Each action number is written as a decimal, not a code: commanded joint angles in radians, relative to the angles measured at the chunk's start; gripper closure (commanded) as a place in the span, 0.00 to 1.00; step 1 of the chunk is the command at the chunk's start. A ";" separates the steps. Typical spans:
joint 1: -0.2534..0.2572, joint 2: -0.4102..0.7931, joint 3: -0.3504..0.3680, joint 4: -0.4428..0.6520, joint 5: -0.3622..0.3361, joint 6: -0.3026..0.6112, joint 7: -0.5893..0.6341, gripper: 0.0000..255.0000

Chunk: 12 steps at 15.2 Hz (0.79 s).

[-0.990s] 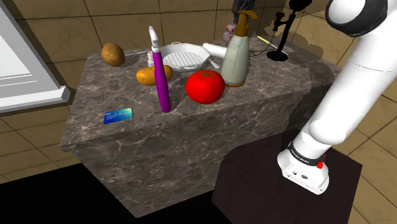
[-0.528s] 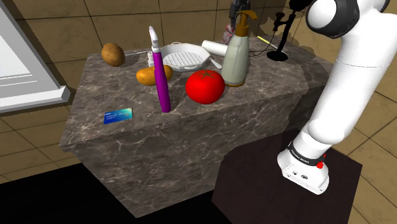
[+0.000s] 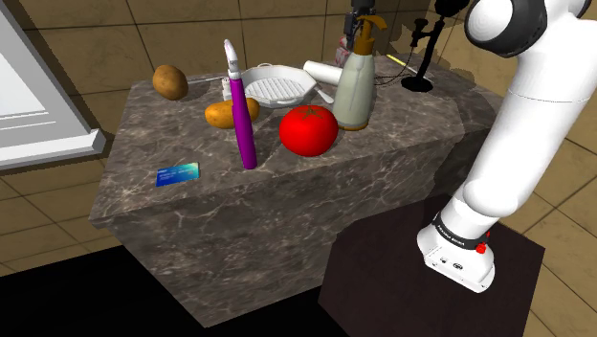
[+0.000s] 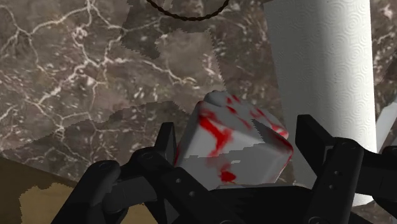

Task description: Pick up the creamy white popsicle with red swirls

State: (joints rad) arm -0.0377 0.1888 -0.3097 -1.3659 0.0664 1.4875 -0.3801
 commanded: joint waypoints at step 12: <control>-0.011 0.039 -0.003 0.133 0.012 -0.097 -0.004 1.00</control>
State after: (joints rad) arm -0.0485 0.2240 -0.3126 -1.2524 0.0777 1.4058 -0.3854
